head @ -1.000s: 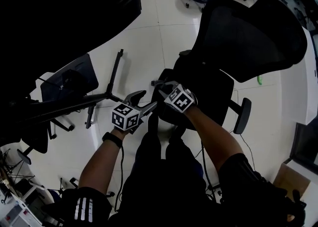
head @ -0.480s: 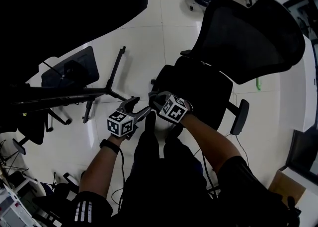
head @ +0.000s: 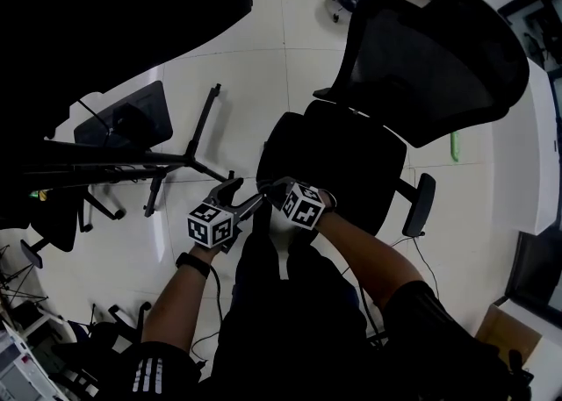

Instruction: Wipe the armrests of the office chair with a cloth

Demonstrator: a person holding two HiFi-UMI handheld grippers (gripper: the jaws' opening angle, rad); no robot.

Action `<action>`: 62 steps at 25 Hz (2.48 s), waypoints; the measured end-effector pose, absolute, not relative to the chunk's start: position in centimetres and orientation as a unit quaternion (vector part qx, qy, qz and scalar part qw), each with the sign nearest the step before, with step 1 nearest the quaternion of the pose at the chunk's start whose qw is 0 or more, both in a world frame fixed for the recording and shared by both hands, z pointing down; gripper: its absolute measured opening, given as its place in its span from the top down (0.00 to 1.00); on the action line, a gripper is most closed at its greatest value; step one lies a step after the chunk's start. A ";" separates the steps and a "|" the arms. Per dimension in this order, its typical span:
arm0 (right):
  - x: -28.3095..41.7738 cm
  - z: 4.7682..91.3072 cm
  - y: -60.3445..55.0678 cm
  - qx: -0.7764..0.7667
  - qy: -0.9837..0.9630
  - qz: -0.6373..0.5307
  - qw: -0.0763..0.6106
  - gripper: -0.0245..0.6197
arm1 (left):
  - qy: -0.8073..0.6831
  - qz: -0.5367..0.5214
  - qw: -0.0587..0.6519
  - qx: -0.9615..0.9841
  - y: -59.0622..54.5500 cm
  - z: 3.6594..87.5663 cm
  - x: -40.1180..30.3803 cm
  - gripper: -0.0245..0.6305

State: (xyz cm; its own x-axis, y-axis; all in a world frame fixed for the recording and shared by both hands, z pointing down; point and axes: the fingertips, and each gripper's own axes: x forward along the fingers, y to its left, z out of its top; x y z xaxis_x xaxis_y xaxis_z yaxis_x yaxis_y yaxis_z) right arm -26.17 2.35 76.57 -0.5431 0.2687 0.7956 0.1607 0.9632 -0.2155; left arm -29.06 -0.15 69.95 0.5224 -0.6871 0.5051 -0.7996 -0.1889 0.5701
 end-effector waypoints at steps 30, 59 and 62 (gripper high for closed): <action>-5.3 50.9 -3.1 0.143 -0.957 0.049 0.246 0.91 | -0.340 0.050 0.243 0.907 -6.5 50.8 -10.3 0.45; -4.2 33.3 14.0 0.336 -0.940 0.023 0.054 0.91 | -0.224 0.002 0.111 0.968 14.4 35.4 -11.1 0.46; -5.5 33.0 16.3 0.342 -0.938 0.027 0.050 0.91 | -0.222 0.000 0.117 0.968 16.1 35.4 -12.7 0.47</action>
